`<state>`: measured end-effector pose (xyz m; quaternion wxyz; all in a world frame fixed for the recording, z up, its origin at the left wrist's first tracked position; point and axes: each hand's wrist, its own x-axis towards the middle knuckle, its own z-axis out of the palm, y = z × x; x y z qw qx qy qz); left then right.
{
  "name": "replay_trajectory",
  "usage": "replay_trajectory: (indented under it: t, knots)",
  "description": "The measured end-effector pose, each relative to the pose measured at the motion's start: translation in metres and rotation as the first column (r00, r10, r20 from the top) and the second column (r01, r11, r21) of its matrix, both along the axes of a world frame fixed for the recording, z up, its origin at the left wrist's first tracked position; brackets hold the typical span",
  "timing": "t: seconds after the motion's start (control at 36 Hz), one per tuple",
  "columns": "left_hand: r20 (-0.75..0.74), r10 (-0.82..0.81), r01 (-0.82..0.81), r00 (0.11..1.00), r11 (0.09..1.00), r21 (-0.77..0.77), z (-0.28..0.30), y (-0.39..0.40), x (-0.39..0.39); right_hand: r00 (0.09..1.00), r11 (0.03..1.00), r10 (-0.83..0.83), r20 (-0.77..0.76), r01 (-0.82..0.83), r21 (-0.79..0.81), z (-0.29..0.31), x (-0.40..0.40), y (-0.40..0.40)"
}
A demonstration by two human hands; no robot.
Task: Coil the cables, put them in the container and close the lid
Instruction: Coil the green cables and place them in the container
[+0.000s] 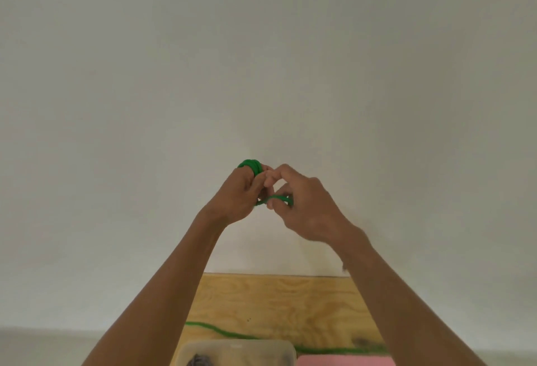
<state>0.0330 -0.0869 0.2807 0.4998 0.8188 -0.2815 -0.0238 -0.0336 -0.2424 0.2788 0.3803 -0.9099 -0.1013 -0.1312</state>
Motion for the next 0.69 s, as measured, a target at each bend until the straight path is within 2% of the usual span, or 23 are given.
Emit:
replay_trajectory:
  t: [0.08, 0.14, 0.22, 0.31, 0.39, 0.47, 0.53, 0.61, 0.69]
  knots:
    - [-0.118, -0.071, 0.073, 0.99, 0.997, 0.007, 0.0, 0.001, -0.005, 0.998, 0.992, 0.043, 0.04, -0.038, -0.121, 0.021, 0.005, -0.009]
    - [-0.216, -0.11, 0.119, 0.97, 0.993, 0.026, -0.001, 0.0, -0.01, 0.996, 0.995, 0.056, 0.069, -0.05, -0.091, 0.03, 0.013, -0.016]
    - [-0.376, -0.168, 0.159, 0.911, 0.986, -0.055, -0.004, -0.004, -0.018, 0.986, 0.992, 0.126, 0.107, -0.128, 0.014, 0.038, 0.026, -0.022]
    - [-0.481, -0.261, 0.143, 0.837, 0.953, -0.269, -0.006, -0.004, -0.022, 0.972, 0.935, 0.204, 0.115, -0.229, 0.272, 0.038, 0.035, -0.024]
    - [-0.511, -0.373, 0.158, 0.775, 0.896, -0.415, -0.003, -0.004, -0.029, 0.971, 0.826, 0.211, 0.112, -0.238, 0.511, 0.025, 0.043, -0.025]
    - [-0.49, -0.481, 0.17, 0.727, 0.818, -0.55, -0.001, -0.007, -0.038, 0.977, 0.718, 0.203, 0.06, -0.19, 0.669, 0.003, 0.043, -0.019]
    - [-0.442, -0.528, 0.192, 0.725, 0.771, -0.607, -0.002, -0.009, -0.039, 0.974, 0.649, 0.222, 0.035, -0.175, 0.74, -0.012, 0.036, -0.013]
    - [-0.388, -0.53, 0.233, 0.754, 0.768, -0.597, -0.004, -0.009, -0.038, 0.966, 0.542, 0.257, 0.021, -0.163, 0.824, -0.034, 0.023, -0.002]
    - [-0.338, -0.494, 0.235, 0.801, 0.78, -0.581, -0.002, -0.007, -0.034, 0.979, 0.609, 0.186, -0.081, -0.05, 0.792, -0.051, 0.014, 0.012]
